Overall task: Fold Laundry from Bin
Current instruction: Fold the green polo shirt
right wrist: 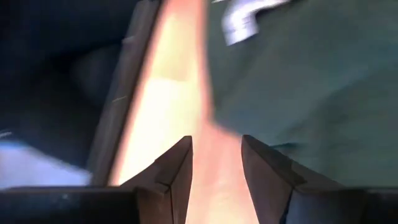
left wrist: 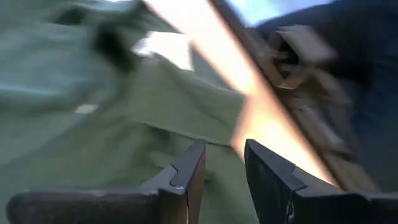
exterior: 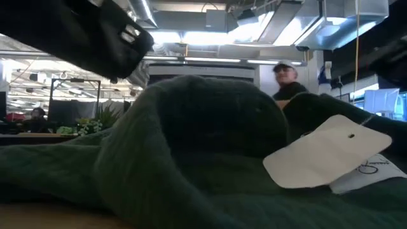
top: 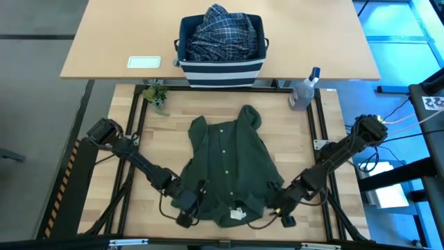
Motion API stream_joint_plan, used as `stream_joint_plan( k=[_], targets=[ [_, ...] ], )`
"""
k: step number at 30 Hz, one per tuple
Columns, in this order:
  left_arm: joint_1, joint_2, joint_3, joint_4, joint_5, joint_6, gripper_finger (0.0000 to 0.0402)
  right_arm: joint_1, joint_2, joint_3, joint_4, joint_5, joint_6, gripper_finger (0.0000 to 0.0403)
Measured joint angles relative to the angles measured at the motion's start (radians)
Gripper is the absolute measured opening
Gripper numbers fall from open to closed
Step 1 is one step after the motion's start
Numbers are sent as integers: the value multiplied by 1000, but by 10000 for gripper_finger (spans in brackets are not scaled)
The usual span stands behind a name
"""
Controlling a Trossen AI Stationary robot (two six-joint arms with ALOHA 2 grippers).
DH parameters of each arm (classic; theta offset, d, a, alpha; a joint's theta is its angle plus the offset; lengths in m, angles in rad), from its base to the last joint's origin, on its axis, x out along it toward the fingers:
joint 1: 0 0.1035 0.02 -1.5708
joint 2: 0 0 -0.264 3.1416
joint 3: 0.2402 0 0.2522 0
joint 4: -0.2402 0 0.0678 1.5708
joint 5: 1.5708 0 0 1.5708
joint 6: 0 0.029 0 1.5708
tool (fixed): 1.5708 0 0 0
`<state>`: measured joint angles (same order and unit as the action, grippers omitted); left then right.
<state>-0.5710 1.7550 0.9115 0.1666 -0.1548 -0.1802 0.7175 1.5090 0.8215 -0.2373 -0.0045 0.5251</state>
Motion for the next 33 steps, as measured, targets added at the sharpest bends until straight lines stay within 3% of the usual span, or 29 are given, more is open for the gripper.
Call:
stream_joint_plan(
  k=[3, 7, 16, 22, 27, 33],
  targets=[
    [39, 0, 0, -25, -96, 62, 106, -43, -6, 0, -39, 101, -50, 136],
    [124, -1, 1, -96, -145, 111, 106, -140, -14, 0, -100, 180, -86, 136],
    [355, -1, 1, -324, -168, 167, 97, -414, -14, 0, -125, 176, -242, 136],
    [466, -1, 1, -439, -122, 201, 82, -574, 14, 0, -159, 99, -291, 136],
    [493, -4, 3, -596, -128, 185, 69, -638, 61, 0, -261, 77, -294, 136],
    [469, -7, 6, -726, -139, 145, 52, -631, 95, 0, -411, 73, -222, 136]
  ],
)
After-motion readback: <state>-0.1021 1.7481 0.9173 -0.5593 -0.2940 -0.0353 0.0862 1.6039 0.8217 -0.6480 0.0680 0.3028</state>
